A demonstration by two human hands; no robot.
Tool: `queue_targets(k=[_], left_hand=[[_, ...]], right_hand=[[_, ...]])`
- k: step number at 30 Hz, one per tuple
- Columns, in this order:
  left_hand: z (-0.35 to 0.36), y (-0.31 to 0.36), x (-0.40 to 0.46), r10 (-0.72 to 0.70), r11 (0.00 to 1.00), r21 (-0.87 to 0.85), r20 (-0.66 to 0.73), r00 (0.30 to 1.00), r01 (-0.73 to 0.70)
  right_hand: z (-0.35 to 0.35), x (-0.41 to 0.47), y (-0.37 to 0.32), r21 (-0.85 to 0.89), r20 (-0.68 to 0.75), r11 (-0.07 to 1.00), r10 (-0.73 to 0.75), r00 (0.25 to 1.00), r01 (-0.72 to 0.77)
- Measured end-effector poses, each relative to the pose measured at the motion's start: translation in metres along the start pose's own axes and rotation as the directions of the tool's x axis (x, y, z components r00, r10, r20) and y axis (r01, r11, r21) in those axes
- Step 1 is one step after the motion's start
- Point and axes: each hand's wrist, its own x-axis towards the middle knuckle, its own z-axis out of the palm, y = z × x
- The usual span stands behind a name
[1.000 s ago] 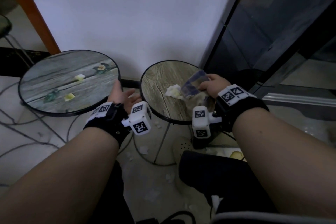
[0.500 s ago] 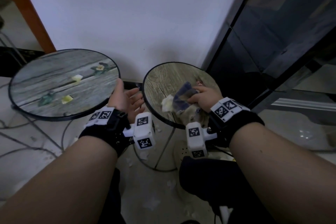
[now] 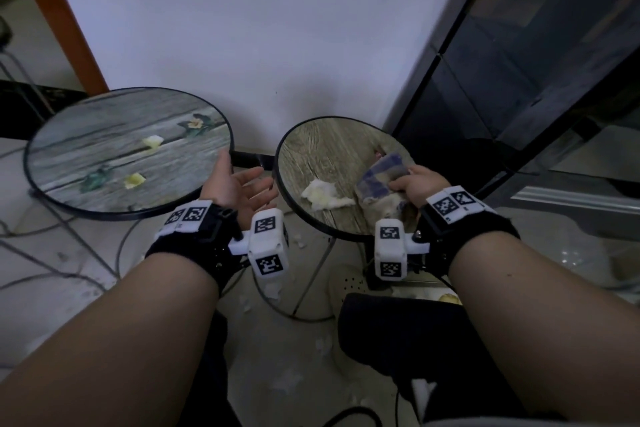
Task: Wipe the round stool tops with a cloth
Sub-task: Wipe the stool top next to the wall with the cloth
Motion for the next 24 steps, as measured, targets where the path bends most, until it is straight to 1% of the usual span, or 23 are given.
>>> queue_targets(k=[2, 3, 6, 11, 13, 15, 16, 19, 21, 23, 24], left_hand=[[0.0, -0.001, 0.0, -0.01, 1.0, 0.006, 0.017, 1.0, 0.01], [0.0, -0.001, 0.0, -0.016, 1.0, 0.008, 0.027, 1.0, 0.015], [0.0, 0.0, -0.001, -0.021, 1.0, 0.02, 0.044, 0.999, 0.02], [-0.002, 0.005, -0.003, -0.002, 1.0, 0.018, 0.03, 1.0, 0.001], [-0.005, 0.007, -0.003, 0.006, 1.0, 0.014, 0.025, 1.0, -0.006], [-0.007, 0.008, -0.003, 0.011, 1.0, 0.016, 0.019, 1.0, -0.011], [-0.007, 0.008, -0.004, 0.009, 1.0, 0.018, 0.018, 1.0, -0.01], [-0.008, 0.008, -0.003, 0.001, 0.999, 0.034, 0.021, 1.0, -0.002], [-0.007, 0.008, -0.002, -0.001, 0.999, 0.048, 0.021, 1.0, 0.0], [-0.006, 0.008, -0.001, -0.003, 0.998, 0.059, 0.023, 1.0, 0.001], [-0.005, 0.007, 0.0, -0.003, 0.998, 0.062, 0.026, 1.0, 0.002]], right_hand=[[0.01, -0.01, -0.004, 0.035, 0.039, 0.999, -0.021, 0.999, 0.02], [0.015, -0.012, -0.005, 0.02, 0.066, 0.999, -0.041, 0.997, 0.04], [0.034, -0.019, -0.012, -0.094, 0.133, 0.99, -0.089, 0.987, 0.102], [0.049, -0.028, -0.02, -0.192, 0.291, 0.969, -0.094, 0.952, 0.155], [0.045, -0.027, -0.022, -0.147, 0.29, 0.975, -0.121, 0.949, 0.169], [0.036, -0.024, -0.023, -0.028, 0.238, 0.989, -0.134, 0.962, 0.145], [0.031, -0.023, -0.024, -0.003, 0.218, 0.989, -0.141, 0.966, 0.145], [0.018, -0.015, -0.02, -0.007, 0.183, 0.991, -0.13, 0.974, 0.134], [0.016, -0.011, -0.016, -0.009, 0.186, 0.993, -0.116, 0.976, 0.12], [0.019, -0.011, -0.014, -0.052, 0.202, 0.992, -0.1, 0.974, 0.112], [0.021, -0.012, -0.014, -0.022, 0.216, 0.995, -0.087, 0.972, 0.094]])
